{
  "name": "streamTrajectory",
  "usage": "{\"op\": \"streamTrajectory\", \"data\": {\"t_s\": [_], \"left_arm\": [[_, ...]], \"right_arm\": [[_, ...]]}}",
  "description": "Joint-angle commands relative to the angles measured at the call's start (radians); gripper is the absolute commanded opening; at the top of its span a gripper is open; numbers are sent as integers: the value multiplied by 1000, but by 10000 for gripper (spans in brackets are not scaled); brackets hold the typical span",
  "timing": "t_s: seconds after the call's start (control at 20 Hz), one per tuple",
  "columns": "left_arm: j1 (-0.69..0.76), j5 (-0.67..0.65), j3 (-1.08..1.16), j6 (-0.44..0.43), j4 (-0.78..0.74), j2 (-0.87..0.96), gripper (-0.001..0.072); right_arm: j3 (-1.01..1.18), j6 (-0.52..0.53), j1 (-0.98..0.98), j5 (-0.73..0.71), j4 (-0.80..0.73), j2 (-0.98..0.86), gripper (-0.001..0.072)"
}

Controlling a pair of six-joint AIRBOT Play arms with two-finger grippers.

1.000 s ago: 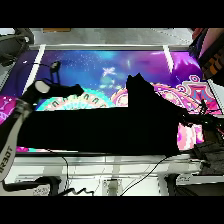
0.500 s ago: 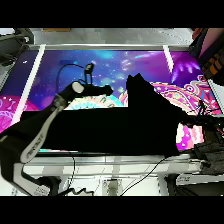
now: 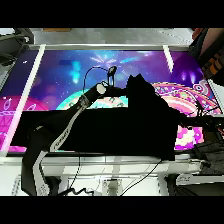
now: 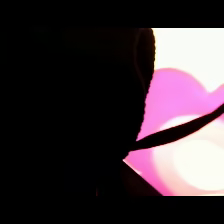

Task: Fold the clothes and pants, and hang the long-sleeved shirts on hangers.

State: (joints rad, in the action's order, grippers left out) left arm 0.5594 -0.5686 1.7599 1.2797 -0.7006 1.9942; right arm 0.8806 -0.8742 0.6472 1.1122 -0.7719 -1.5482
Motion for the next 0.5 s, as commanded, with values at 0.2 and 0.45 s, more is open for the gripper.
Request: {"op": "streamTrajectory", "data": {"t_s": [0.2, 0.45], "left_arm": [[21, 16, 15, 0, 6, 16, 696], [24, 16, 15, 0, 6, 16, 696]], "right_arm": [[-109, 31, -115, 37, -17, 126, 11], [-147, 11, -239, 74, -36, 250, 11]]}}
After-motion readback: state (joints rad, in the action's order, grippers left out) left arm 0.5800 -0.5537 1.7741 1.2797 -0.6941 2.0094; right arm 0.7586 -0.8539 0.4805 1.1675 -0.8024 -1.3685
